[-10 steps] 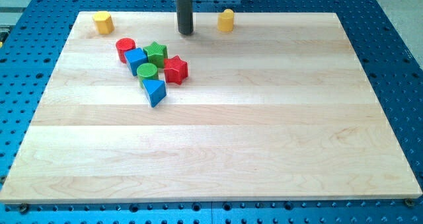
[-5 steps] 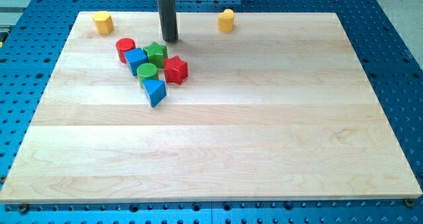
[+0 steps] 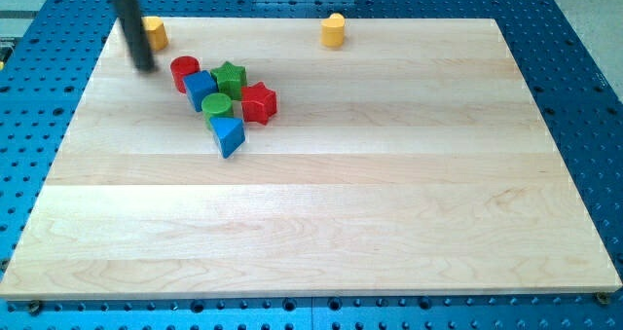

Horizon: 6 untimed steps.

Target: Separate red star from the group block

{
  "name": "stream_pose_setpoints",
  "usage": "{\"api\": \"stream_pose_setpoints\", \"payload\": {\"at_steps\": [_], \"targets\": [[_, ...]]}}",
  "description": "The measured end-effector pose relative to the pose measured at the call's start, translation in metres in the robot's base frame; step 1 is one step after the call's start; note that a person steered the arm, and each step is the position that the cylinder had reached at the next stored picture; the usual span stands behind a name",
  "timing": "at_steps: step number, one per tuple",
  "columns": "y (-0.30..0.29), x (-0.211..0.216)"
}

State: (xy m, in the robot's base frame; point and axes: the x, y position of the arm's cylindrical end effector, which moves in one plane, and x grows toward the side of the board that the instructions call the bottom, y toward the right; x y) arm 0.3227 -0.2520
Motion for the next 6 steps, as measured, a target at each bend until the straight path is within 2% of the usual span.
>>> {"api": "stream_pose_setpoints", "payload": {"at_steps": [1, 2, 3, 4, 5, 6], "targets": [[0.023, 0.076], [0.062, 0.106], [0.128, 0.101], [0.158, 0.076], [0.154, 0.056], [0.209, 0.039]]}}
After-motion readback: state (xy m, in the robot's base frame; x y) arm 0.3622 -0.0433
